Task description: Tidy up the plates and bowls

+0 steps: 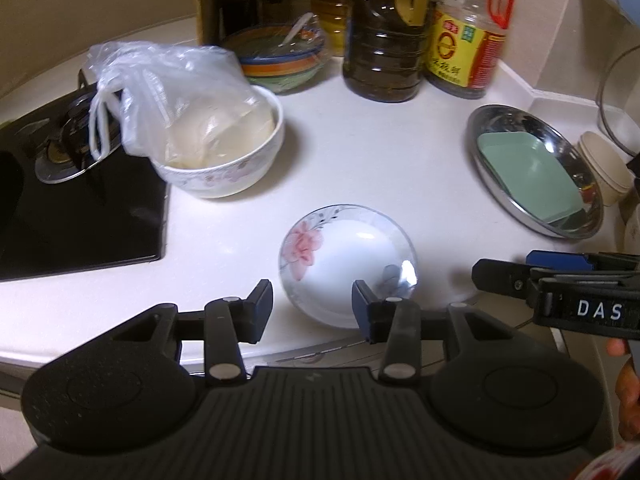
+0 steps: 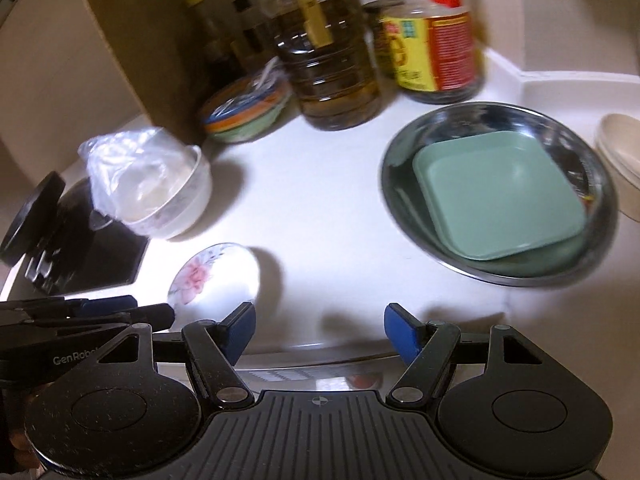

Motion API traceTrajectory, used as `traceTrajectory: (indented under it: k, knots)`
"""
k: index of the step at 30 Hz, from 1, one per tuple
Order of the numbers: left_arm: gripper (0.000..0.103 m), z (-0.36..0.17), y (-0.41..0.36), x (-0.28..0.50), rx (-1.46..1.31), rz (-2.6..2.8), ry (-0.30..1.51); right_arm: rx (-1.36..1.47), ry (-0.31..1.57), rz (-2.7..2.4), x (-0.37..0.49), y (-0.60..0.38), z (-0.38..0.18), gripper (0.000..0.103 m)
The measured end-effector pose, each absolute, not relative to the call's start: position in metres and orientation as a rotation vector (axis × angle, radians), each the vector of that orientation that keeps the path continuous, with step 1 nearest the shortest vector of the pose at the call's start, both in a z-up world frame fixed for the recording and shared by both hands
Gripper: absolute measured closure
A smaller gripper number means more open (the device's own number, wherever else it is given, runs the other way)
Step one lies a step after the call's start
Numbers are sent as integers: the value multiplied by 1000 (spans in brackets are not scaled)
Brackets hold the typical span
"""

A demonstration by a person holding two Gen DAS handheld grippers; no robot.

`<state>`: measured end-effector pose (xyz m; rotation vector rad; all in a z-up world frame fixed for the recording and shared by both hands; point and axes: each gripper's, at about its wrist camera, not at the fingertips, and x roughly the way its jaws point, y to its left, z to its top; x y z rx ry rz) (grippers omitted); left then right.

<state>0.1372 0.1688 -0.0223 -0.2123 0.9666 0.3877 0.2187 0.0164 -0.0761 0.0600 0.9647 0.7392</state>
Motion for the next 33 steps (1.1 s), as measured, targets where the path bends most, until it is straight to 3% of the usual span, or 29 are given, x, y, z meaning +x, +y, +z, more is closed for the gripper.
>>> traceTrajectory:
  k: [25, 33]
  knots:
    - [60, -35, 192, 134, -261, 436, 996, -5, 995, 828, 226, 65, -88, 35]
    - [60, -40, 196, 137, -275, 429, 995, -10, 999, 829, 227, 72, -90, 42]
